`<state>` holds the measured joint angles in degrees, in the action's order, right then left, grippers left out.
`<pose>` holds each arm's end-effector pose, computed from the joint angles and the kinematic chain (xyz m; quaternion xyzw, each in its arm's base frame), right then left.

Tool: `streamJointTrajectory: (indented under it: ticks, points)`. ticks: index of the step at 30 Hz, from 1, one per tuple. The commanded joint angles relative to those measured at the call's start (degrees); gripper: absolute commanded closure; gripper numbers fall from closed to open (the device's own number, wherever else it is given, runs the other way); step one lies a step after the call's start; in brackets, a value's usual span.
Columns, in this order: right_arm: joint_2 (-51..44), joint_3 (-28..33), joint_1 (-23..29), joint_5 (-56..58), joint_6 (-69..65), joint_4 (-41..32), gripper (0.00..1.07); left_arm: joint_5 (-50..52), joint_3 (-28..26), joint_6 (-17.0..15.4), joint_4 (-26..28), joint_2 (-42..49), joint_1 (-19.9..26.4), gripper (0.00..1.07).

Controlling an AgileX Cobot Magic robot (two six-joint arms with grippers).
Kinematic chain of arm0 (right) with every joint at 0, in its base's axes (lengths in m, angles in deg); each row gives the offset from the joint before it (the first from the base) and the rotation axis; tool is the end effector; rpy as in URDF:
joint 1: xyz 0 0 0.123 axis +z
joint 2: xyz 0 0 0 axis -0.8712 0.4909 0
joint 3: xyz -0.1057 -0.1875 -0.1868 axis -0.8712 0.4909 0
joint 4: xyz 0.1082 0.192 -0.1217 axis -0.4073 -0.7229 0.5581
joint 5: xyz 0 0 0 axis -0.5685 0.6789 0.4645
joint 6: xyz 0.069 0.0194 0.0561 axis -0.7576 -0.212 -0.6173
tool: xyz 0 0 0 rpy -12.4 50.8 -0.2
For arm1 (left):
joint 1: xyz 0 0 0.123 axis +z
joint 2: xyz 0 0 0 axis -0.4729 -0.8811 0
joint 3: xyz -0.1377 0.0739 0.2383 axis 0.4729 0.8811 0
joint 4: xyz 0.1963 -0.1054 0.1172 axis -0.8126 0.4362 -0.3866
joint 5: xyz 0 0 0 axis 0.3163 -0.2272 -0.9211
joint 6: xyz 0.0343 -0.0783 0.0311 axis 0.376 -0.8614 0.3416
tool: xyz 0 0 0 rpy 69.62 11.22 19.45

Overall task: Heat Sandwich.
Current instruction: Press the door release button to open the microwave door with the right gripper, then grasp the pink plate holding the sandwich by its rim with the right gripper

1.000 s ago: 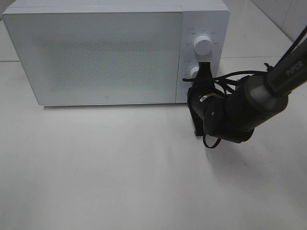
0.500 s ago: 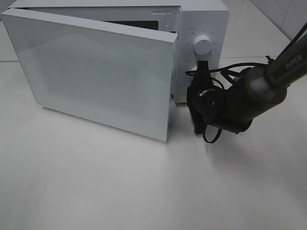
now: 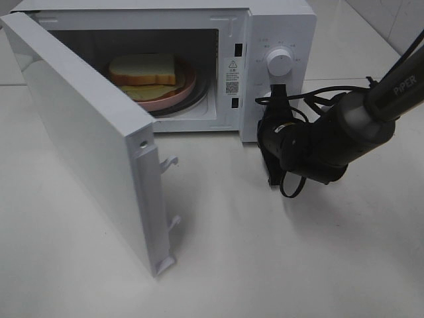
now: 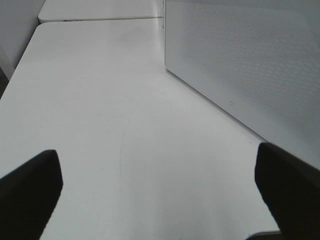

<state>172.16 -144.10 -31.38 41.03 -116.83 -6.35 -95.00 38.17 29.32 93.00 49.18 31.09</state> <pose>0.3664 0.1597 0.0886 0.5923 0.5965 0.3860 0.3801 -0.0041 -0.0083 0.2789 0.0238 0.8451 -0.0107 0.5340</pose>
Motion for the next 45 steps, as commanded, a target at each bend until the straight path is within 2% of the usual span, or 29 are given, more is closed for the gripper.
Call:
streamJointTrajectory:
  ticks: [1, 13, 17, 28, 39, 43, 45]
  points:
    - [-0.57, -6.93, -3.21, -20.45, 1.43, 6.93, 1.07, 0.34, 0.23, -0.11, 0.11, 1.26, -0.46, 0.03]
    - [-0.74, -6.82, -2.69, -14.73, 1.38, 7.16, 1.07, 0.34, 0.23, -0.11, 0.11, 1.26, -0.46, 0.03]
    - [-1.66, -4.64, -2.06, -13.58, 1.26, 7.1, 1.07, 0.34, 0.23, -0.11, 0.11, 1.26, -0.46, 0.03]
    - [-7.73, 6.76, 0.0, -3.38, -1.32, 8.48, 1.07, 0.34, 0.23, -0.11, 0.11, 1.26, -0.46, 0.03]
    - [-12.61, 16.44, 1.55, -1.89, -3.44, 11.86, 1.05, 0.34, 0.23, -0.11, 0.11, 1.26, -0.46, 0.03]
    - [-15.81, 19.77, 1.55, -0.06, -0.86, 13.46, 1.04, 0.34, 0.23, -0.11, 0.11, 1.26, -0.46, 0.03]
    - [-18.51, 21.03, 1.55, 5.9, 4.41, 14.67, 1.04, 0.34, 0.23, -0.11, 0.11, 1.26, -0.46, 0.03]
